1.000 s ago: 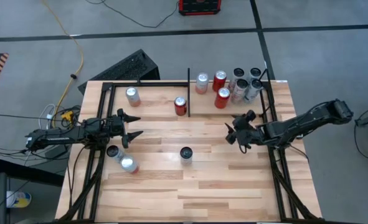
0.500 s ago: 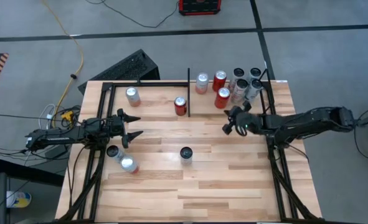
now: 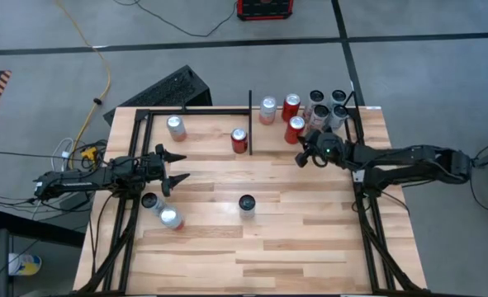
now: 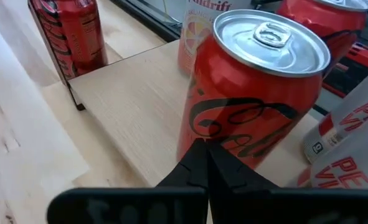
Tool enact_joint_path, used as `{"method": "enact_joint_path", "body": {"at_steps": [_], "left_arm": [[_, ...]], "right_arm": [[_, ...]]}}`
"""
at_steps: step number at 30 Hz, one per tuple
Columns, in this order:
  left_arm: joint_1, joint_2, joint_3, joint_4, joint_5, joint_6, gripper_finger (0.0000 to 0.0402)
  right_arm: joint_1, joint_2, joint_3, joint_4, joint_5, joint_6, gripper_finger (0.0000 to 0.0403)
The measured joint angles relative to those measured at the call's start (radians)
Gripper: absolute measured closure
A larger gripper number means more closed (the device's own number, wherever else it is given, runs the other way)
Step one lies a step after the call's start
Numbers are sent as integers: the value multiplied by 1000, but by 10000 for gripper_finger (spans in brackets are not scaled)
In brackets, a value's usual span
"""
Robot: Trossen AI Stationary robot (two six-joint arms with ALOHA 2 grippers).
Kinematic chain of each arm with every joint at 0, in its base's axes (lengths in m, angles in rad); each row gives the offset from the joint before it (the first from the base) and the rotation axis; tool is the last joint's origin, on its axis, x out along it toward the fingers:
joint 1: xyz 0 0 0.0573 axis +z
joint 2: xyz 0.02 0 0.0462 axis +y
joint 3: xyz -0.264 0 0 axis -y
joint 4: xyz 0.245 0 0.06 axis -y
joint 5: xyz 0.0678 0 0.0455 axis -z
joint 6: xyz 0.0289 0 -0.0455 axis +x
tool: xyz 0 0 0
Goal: Place canned beverage on shelf
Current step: Put the red soda can on the shelf
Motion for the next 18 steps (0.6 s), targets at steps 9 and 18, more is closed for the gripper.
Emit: {"method": "enact_joint_path", "body": {"at_steps": [9, 18], "left_arm": [[0, 0, 0, 0, 0, 0, 74], [0, 0, 0, 0, 0, 0, 74]], "right_arm": [[-27, 48, 1, 39, -5, -28, 387], [-39, 157, 1, 123, -3, -45, 387]]}}
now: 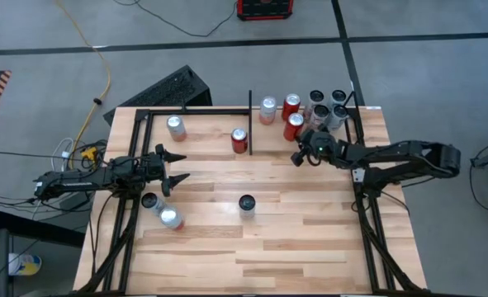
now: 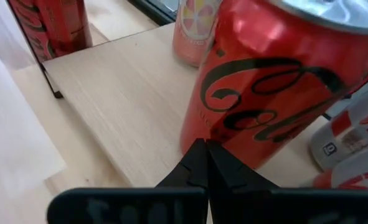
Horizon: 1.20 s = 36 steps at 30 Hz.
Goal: Place canned beverage on shelf
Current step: Put the red soda can on the shelf
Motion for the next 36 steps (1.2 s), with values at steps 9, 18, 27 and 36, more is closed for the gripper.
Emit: {"method": "enact_joint_path", "body": {"at_steps": [9, 18, 27, 36], "left_arm": [[0, 0, 0, 0, 0, 0, 74], [0, 0, 0, 0, 0, 0, 74], [0, 0, 0, 0, 0, 0, 74], [0, 0, 0, 0, 0, 0, 74]], "right_arm": [[38, -14, 60, -179, 61, 25, 387], [47, -13, 70, -165, 123, 22, 387], [27, -13, 70, -107, 134, -8, 387], [1, -13, 70, -92, 132, -17, 387]]}}
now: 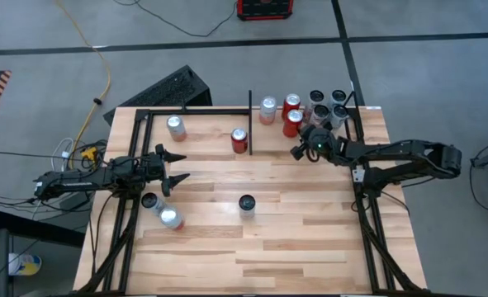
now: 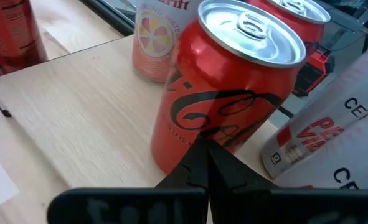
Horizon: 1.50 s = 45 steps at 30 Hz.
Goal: Place canned beverage on shelf
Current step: Put the red soda can on the shelf, then put the white soda can on the shelf
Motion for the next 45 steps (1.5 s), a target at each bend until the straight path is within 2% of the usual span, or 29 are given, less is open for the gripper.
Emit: {"method": "enact_joint_path", "body": {"at_steps": [12, 15, 22, 34, 39, 45], "left_arm": [[0, 0, 0, 0, 0, 0, 74], [0, 0, 0, 0, 0, 0, 74], [0, 0, 0, 0, 0, 0, 74], [0, 0, 0, 0, 0, 0, 74], [0, 0, 0, 0, 0, 0, 74], [0, 0, 0, 0, 0, 0, 74]], "right_arm": [[3, 0, 0, 33, -1, -3, 387], [33, -7, 0, 27, -2, 1, 387], [169, -52, 78, -121, 14, 73, 381], [493, -42, 295, -228, 14, 122, 383], [633, 36, 411, -234, 26, 123, 383], [727, 200, 573, -239, 26, 64, 383]]}}
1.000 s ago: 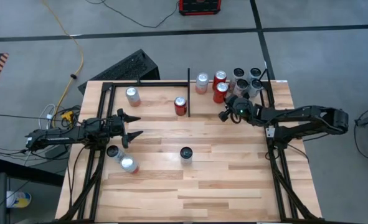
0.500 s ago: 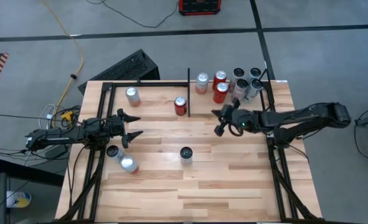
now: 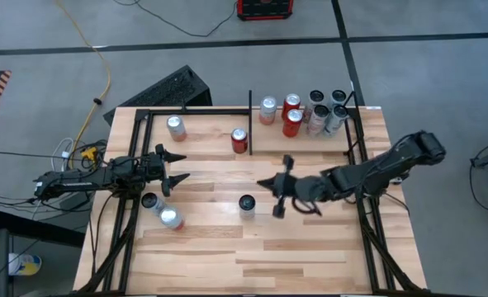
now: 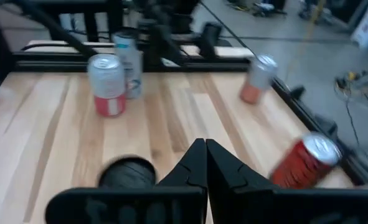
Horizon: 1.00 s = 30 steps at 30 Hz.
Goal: Place canned beverage on shelf
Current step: Put the white soda can on the shelf
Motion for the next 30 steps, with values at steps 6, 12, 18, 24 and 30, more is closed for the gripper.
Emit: {"method": "enact_joint_path", "body": {"at_steps": [6, 12, 18, 24, 30], "left_arm": [[0, 0, 0, 0, 0, 0, 74], [0, 0, 0, 0, 0, 0, 74], [0, 0, 0, 0, 0, 0, 74], [0, 0, 0, 0, 0, 0, 74], [0, 0, 0, 0, 0, -2, 74]], "right_arm": [[54, 121, 160, -79, 0, -98, 383], [109, 121, 207, -146, 1, -109, 377], [147, 110, 206, -171, 7, -110, 377], [146, 128, 185, -193, 3, -123, 376], [132, 114, 52, -48, -17, -103, 379]]}}
